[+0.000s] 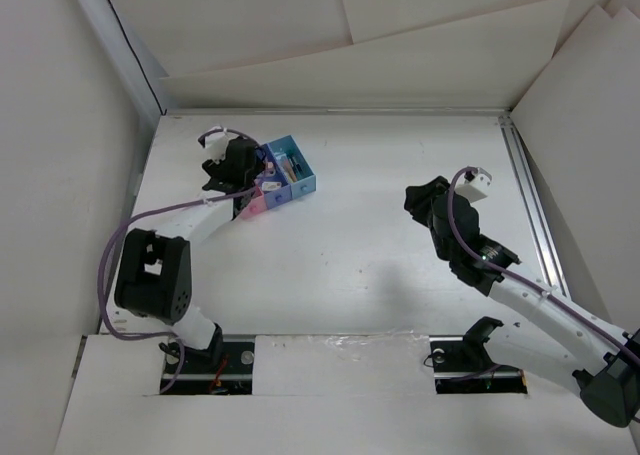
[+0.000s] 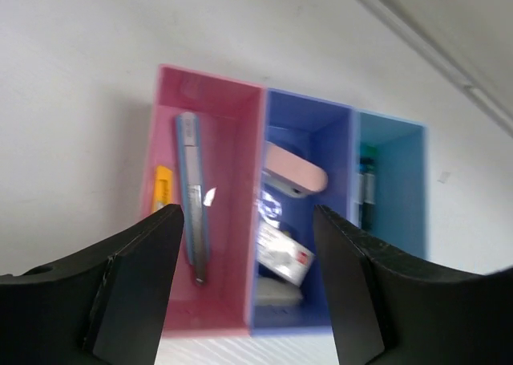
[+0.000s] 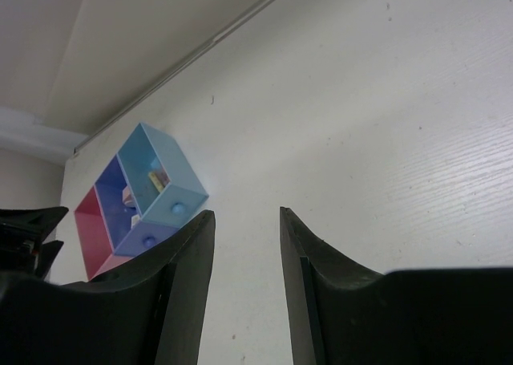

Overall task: Sort the stationery into containers
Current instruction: Place the stationery in the storage box, then reset both arms

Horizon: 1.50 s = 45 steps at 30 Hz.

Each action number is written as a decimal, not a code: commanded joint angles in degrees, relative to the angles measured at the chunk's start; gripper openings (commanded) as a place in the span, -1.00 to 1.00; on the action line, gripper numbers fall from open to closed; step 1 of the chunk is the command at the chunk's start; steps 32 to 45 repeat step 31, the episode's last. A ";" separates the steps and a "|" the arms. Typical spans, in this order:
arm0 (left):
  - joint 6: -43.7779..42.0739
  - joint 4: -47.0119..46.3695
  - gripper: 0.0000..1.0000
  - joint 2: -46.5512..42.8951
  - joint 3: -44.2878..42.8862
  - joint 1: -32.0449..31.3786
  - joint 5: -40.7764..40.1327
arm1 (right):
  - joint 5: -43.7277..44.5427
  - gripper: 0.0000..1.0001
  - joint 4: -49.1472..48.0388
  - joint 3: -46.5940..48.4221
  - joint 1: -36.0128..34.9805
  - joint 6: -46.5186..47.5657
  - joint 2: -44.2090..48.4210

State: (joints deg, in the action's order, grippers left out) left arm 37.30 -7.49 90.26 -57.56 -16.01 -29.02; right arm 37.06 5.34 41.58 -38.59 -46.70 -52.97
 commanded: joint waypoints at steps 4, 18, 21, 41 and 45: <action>-1.26 -7.09 0.43 -12.11 4.46 -4.81 5.80 | -0.14 -0.12 -2.09 2.36 0.27 0.73 1.03; 2.60 -9.92 1.00 -43.13 22.22 -4.82 14.09 | -0.14 0.98 -2.09 4.12 -0.26 1.26 -5.12; 5.14 -5.01 1.00 -49.73 24.07 -4.82 9.25 | -0.14 0.98 -2.09 4.12 -0.26 1.26 -5.73; 0.59 7.04 1.00 -55.28 21.54 -4.82 9.24 | -1.64 0.98 -2.09 4.65 -0.79 1.79 -5.74; 0.59 7.04 1.00 -55.28 21.54 -4.82 9.24 | -1.64 0.98 -2.09 4.65 -0.79 1.79 -5.74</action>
